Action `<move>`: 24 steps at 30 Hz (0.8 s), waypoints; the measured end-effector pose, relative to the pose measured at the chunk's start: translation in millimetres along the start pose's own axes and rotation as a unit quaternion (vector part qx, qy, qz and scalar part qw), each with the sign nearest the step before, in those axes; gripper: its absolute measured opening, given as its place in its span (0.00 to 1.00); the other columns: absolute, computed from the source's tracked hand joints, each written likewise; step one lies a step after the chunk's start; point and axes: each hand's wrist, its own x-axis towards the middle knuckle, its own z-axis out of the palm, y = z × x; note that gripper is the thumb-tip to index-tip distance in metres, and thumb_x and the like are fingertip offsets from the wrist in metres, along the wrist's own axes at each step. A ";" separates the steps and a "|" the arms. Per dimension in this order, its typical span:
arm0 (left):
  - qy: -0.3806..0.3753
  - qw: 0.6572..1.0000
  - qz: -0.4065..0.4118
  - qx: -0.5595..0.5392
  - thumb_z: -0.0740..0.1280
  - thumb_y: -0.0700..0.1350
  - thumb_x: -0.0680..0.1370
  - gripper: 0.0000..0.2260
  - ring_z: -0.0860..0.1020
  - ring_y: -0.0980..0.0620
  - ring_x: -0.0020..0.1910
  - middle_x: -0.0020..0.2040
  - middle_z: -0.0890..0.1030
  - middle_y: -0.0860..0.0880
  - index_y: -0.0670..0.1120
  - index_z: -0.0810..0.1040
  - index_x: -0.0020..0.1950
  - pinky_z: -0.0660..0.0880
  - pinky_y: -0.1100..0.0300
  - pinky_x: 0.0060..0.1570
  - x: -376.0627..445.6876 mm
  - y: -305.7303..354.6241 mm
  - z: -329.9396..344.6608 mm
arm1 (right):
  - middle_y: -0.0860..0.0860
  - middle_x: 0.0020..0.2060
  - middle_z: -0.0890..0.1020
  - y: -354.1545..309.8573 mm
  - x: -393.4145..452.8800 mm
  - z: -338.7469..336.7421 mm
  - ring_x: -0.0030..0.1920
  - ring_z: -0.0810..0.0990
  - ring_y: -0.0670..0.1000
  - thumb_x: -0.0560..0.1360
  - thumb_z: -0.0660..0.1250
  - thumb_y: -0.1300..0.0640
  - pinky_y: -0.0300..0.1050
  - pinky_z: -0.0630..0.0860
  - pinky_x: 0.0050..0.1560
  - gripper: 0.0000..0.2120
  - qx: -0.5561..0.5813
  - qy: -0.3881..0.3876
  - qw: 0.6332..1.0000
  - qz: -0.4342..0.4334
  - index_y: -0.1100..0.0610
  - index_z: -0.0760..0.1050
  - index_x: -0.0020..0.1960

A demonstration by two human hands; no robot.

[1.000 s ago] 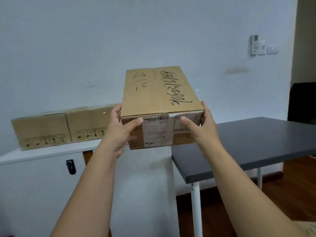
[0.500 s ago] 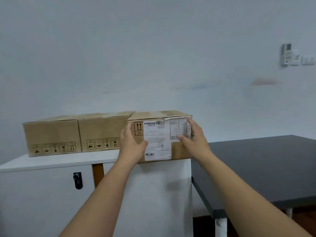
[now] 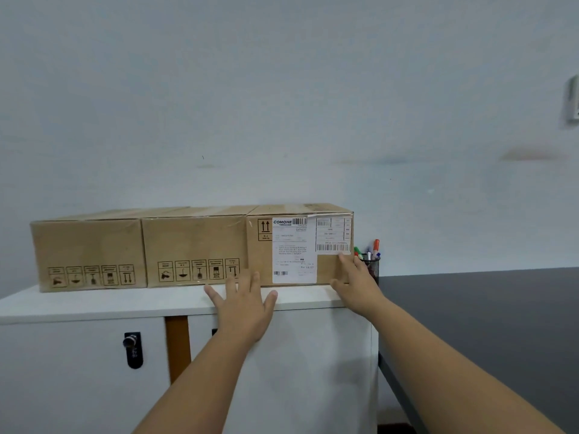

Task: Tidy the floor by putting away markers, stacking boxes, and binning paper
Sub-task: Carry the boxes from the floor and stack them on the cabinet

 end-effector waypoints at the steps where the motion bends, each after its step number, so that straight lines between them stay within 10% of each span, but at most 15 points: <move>1: -0.004 1.000 0.004 0.000 0.42 0.64 0.80 0.30 0.49 0.44 0.78 0.79 0.54 0.52 0.52 0.51 0.80 0.38 0.28 0.67 3.6 -0.6 2.4 | 0.50 0.78 0.50 0.0 4.9 1.0 0.76 0.57 0.53 0.79 0.61 0.53 0.47 0.62 0.70 0.33 -0.005 -0.004 1.000 0.004 0.49 0.49 0.79; 13: -0.088 0.996 0.005 0.001 0.41 0.66 0.79 0.32 0.42 0.43 0.79 0.81 0.50 0.51 0.52 0.51 0.80 0.33 0.28 0.65 24.5 2.0 3.2 | 0.51 0.78 0.54 20.4 29.0 -9.7 0.77 0.56 0.53 0.77 0.62 0.50 0.49 0.56 0.75 0.28 -0.053 -0.084 0.995 0.015 0.48 0.60 0.77; 24: -0.012 0.955 0.184 -0.233 0.55 0.58 0.81 0.25 0.64 0.45 0.72 0.73 0.68 0.46 0.48 0.67 0.74 0.61 0.50 0.70 -40.0 158.6 -35.8 | 0.57 0.76 0.60 88.6 -73.2 -141.9 0.75 0.60 0.57 0.79 0.62 0.49 0.51 0.59 0.74 0.27 -0.100 -0.031 0.988 0.115 0.51 0.62 0.76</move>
